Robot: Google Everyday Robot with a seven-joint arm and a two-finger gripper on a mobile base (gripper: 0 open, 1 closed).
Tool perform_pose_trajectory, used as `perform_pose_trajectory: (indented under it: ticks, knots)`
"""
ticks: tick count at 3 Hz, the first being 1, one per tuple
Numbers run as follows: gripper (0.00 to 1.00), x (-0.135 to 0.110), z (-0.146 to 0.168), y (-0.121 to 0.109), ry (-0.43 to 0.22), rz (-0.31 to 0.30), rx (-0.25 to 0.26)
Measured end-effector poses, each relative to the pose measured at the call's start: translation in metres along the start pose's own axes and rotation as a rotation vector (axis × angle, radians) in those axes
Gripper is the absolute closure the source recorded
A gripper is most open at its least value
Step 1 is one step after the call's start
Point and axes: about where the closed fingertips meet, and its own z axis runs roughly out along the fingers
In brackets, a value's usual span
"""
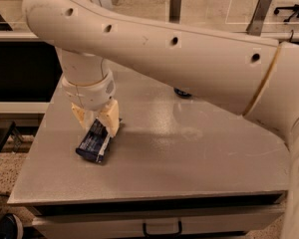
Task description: Pick rxbar blueberry
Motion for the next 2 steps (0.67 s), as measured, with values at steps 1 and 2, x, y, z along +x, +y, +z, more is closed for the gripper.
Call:
perform_pose_trajectory:
  ticks: [1, 2]
  knots:
    - [1.0, 0.006, -0.019, 0.013, -0.067, 0.08, 0.009]
    - [1.0, 0.02, -0.055, 0.017, -0.135, 0.158, 0.082]
